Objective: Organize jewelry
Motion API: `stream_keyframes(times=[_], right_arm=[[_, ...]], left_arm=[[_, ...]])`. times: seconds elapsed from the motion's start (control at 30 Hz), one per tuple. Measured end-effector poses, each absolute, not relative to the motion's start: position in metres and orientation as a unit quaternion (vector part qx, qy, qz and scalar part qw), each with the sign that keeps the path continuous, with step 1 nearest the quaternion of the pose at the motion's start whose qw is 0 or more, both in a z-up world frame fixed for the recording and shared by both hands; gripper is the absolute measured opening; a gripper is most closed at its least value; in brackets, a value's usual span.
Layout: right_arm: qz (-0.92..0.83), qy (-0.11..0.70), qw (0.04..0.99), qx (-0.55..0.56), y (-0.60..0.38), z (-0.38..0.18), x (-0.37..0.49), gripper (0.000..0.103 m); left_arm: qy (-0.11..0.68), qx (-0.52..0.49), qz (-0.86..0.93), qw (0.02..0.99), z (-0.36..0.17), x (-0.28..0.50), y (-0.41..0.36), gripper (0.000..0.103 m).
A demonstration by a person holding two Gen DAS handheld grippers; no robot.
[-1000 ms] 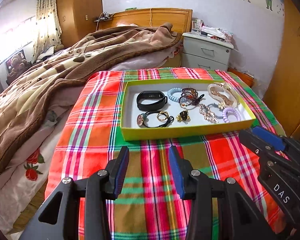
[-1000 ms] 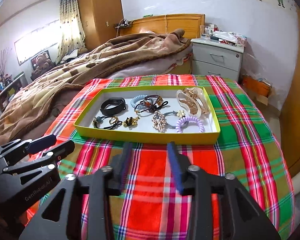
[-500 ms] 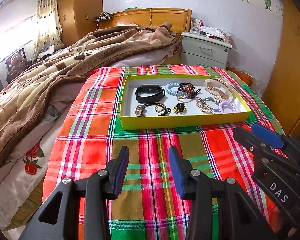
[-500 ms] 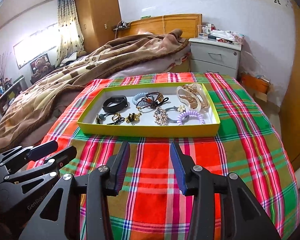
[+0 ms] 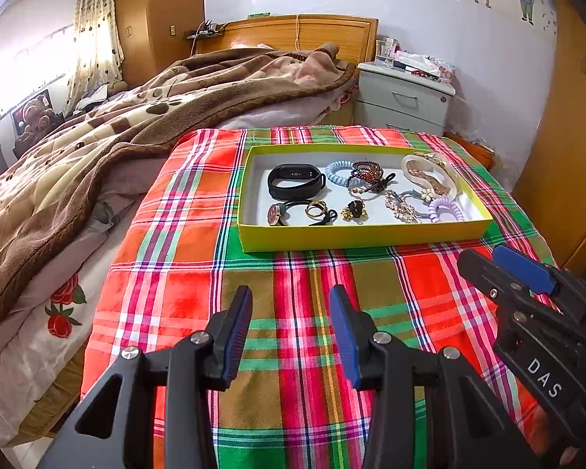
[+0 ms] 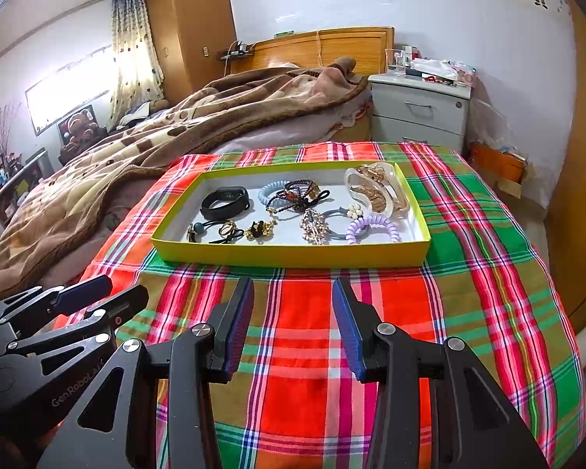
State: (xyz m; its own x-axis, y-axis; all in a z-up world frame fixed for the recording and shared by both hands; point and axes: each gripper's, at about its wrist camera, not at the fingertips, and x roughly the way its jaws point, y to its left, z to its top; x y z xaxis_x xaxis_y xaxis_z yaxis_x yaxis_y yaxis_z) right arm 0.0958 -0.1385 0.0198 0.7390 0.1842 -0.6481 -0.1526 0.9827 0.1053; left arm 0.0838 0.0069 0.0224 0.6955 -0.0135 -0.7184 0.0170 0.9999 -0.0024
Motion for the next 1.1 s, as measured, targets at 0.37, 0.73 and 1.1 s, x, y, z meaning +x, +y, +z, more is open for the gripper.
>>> stream_keyframes(times=[0.37,0.73,1.1], right_arm=[[0.091,0.352,0.931,0.021,-0.1373,0.0191,0.0953,0.043],[0.091,0.351,0.932,0.022,-0.1372,0.0194,0.0948,0.043],[0.090,0.350,0.932,0.024,-0.1388,0.0198,0.0935,0.043]], left_arm=[[0.391,0.000,-0.007,0.921,0.0235,0.0829,0.0073,0.043],[0.390,0.000,-0.003,0.921,0.0244,0.0823,0.0074,0.043],[0.392,0.001,-0.004,0.920,0.0255,0.0826,0.0063,0.043]])
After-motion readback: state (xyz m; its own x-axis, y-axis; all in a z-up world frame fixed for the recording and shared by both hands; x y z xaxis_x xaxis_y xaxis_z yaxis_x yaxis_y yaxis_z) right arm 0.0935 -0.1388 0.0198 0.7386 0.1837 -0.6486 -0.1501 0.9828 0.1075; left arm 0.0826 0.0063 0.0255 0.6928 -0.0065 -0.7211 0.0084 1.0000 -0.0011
